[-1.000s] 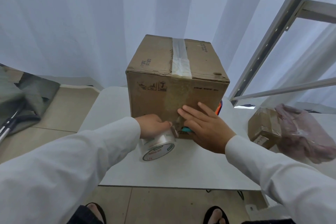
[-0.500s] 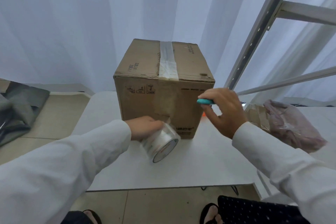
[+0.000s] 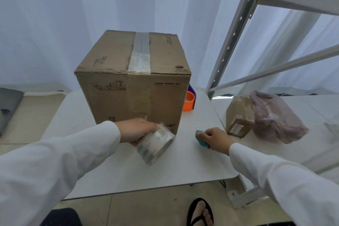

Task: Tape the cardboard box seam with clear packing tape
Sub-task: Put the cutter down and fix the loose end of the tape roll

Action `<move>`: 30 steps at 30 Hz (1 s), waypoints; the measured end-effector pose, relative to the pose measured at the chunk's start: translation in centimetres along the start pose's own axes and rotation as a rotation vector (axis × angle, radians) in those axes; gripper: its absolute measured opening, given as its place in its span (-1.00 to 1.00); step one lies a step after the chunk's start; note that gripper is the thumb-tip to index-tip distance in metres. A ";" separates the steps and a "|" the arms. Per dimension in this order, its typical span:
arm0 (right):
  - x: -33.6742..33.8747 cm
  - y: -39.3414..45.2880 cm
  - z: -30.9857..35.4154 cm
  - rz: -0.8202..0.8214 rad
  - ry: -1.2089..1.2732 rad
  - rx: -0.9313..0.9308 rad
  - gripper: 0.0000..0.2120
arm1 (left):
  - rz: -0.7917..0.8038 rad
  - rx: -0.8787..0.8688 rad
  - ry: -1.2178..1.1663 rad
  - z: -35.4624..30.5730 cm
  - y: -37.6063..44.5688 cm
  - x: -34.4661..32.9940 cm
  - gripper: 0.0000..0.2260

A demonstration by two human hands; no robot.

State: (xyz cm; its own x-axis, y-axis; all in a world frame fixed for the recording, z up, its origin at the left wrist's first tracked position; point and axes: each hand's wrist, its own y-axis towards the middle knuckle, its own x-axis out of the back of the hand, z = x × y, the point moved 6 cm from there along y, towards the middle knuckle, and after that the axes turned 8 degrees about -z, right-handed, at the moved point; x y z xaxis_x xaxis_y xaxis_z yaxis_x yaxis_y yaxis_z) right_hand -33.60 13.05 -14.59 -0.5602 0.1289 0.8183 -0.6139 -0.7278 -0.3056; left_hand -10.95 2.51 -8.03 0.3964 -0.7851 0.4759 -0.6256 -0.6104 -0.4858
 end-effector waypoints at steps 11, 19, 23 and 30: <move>1.2 1.6 4.0 -0.215 -0.410 0.179 -0.53 | -0.020 -0.003 -0.010 0.7 -0.4 1.0 -0.71; 3.5 -2.1 15.2 0.129 0.988 -0.013 -0.17 | -0.034 -0.014 -0.049 1.0 -1.6 2.1 -0.72; 7.8 -3.2 19.1 0.129 0.977 0.129 -0.40 | -0.030 -0.002 -0.059 1.6 -2.1 2.7 -0.73; 7.6 -0.7 19.1 0.039 0.733 0.134 -0.56 | -0.052 -0.004 -0.052 2.0 -2.5 3.4 -0.73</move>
State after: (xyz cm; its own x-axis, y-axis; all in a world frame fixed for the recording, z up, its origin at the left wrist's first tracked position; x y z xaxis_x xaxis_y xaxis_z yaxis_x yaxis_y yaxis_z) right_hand -26.80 1.71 1.15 -0.8360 0.4834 0.2596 -0.5394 -0.8108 -0.2272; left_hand -6.72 1.15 -6.70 0.4626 -0.7567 0.4619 -0.6061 -0.6502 -0.4581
